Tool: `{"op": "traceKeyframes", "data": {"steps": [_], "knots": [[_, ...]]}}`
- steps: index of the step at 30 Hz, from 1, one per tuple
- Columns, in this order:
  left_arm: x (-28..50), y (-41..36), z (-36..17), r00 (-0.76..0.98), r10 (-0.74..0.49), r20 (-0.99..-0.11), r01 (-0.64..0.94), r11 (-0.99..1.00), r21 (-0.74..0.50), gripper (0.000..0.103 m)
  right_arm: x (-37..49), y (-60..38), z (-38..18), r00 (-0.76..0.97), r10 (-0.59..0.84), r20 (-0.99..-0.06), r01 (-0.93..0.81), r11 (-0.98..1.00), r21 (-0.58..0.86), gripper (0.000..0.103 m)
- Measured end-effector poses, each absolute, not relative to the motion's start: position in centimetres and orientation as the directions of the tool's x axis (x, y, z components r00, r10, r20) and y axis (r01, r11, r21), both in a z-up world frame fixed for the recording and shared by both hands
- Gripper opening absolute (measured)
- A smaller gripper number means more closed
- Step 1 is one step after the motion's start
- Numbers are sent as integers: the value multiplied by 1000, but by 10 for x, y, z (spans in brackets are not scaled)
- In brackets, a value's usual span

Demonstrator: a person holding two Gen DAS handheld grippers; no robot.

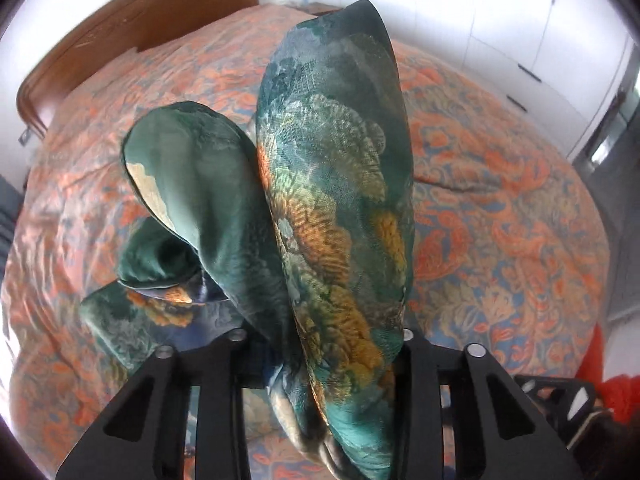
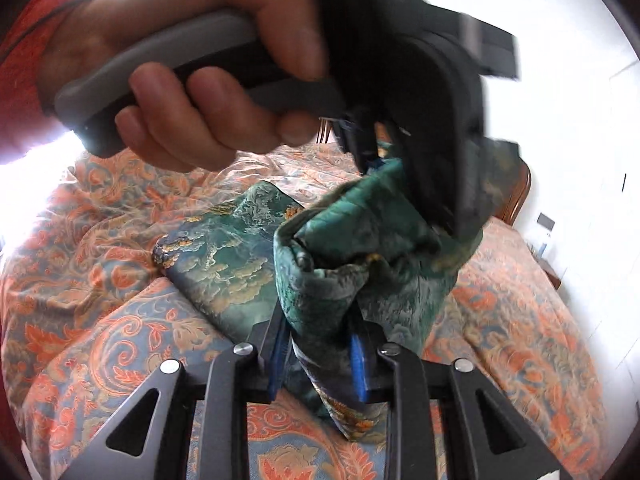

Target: Fold large clothes

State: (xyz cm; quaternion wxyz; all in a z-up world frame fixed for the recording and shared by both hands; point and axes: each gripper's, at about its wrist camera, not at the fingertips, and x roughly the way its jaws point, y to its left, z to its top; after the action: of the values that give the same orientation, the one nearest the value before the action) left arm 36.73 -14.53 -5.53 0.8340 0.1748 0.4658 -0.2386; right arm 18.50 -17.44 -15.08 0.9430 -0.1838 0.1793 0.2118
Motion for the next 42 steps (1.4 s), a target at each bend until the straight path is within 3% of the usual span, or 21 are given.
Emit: {"op": "traceKeyframes", "data": {"steps": [3, 6, 10, 17, 21, 27, 33, 35, 38, 42], "knots": [[375, -123, -49, 451, -260, -854, 537, 843, 27, 32, 172, -181, -141, 830, 366, -421, -484, 847, -218, 62], [388, -86, -45, 469, -262, -843, 495, 869, 6, 32, 151, -198, -130, 837, 383, -390, -464, 875, -138, 68], [403, -25, -54, 465, -271, -843, 403, 912, -71, 32, 135, -229, -134, 844, 345, -411, -395, 918, -39, 69], [420, 77, -120, 433, -197, -880, 164, 977, -138, 32, 122, -262, -167, 813, 294, -502, -294, 952, 81, 69], [424, 123, -155, 406, -258, -877, 69, 965, -252, 34, 120, -264, -177, 792, 292, -536, -278, 954, 108, 69], [423, 127, -188, 429, -242, -870, 53, 968, -244, 42, 128, -246, -180, 758, 318, -570, -308, 944, 117, 69], [419, 142, -203, 440, -307, -844, 33, 945, -326, 46, 180, -224, -147, 727, 383, -570, -332, 923, 197, 69], [417, 144, -206, 447, -318, -836, 36, 941, -338, 48, 211, -207, -130, 692, 441, -572, -377, 896, 235, 68], [415, 147, -208, 451, -323, -832, 41, 939, -342, 48, 257, -169, -115, 659, 481, -578, -449, 869, 211, 56], [418, 154, -215, 452, -322, -832, 49, 940, -337, 48, 312, -116, -137, 593, 491, -638, -503, 845, 182, 29]]}}
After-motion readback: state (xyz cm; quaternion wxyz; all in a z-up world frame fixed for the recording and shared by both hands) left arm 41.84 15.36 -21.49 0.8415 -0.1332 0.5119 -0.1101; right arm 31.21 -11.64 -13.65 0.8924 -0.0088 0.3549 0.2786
